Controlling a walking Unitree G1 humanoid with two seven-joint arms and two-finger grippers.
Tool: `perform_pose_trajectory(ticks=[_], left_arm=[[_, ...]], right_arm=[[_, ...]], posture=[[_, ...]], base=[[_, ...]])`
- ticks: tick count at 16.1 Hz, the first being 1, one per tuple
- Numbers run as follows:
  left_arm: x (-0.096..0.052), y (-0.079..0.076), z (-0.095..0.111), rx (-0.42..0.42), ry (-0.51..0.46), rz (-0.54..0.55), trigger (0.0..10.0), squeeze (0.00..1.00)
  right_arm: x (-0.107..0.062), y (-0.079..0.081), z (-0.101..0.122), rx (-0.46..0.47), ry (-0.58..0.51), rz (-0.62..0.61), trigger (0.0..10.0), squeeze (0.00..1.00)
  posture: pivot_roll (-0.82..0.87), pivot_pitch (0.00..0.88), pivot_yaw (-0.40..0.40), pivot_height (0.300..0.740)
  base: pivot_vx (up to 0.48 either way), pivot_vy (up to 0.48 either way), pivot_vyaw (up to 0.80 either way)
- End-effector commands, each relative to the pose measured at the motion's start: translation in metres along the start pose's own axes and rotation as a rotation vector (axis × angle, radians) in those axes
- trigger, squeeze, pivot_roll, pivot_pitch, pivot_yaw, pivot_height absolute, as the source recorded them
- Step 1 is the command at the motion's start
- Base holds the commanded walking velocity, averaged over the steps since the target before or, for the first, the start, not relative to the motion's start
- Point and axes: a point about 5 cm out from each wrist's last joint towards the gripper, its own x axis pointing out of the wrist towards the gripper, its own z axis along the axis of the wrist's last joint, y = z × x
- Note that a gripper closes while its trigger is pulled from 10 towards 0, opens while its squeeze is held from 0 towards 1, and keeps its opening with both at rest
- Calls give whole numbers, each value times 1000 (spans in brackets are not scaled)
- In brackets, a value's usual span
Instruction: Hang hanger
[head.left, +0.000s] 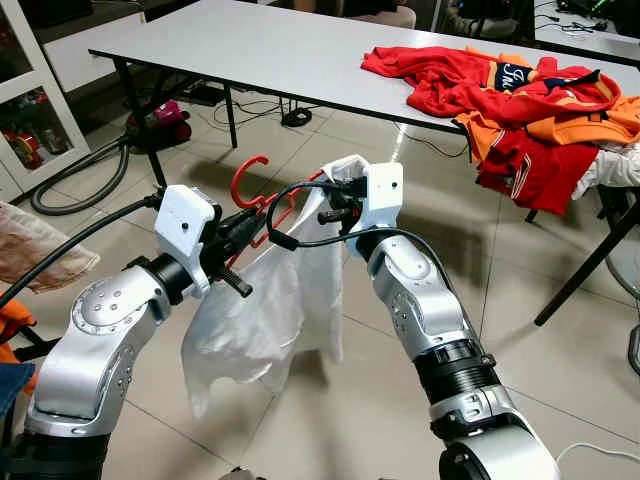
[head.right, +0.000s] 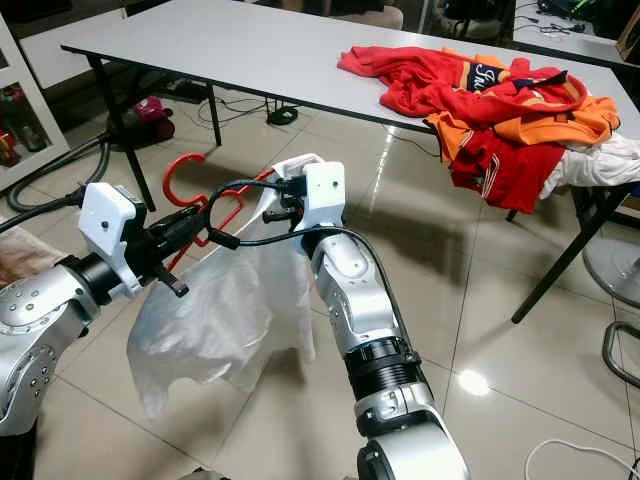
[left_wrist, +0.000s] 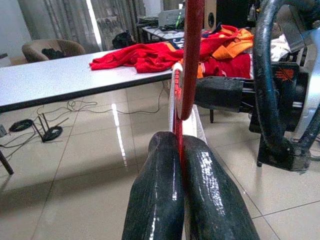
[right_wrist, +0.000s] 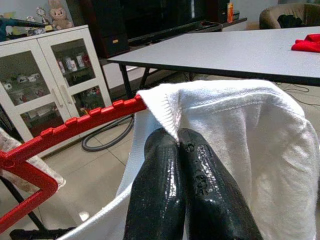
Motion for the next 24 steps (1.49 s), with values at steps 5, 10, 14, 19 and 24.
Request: perform_pose_trajectory(ticks=[5, 10, 14, 19, 24], left_arm=[[-5, 2, -2, 66, 53, -46, 10000, 0], [-2, 4, -2, 69, 55, -91, 10000, 0], [-9, -4, 12, -3, -45, -162, 10000, 0], [-26, -12, 1, -6, 46, -268, 10000, 0], [-21, -13, 10, -19, -20, -234, 10000, 0]], right_arm=[[-9, -31, 26, 42, -103, -98, 0, 0], [-17, -69, 35, -31, -16, -102, 0, 0], [-23, -103, 30, -43, 55, -169, 0, 0], [-28, -132, 61, -59, -21, -222, 0, 0], [-32, -132, 64, -71, -12, -155, 0, 0]], posture=[[-27, 0, -38, 740], [-39, 0, -43, 740], [-36, 0, -64, 740], [-28, 0, -88, 740], [-40, 0, -95, 740]], base=[[0, 0, 0], [0, 0, 0], [0, 0, 0], [0, 0, 0], [0, 0, 0]])
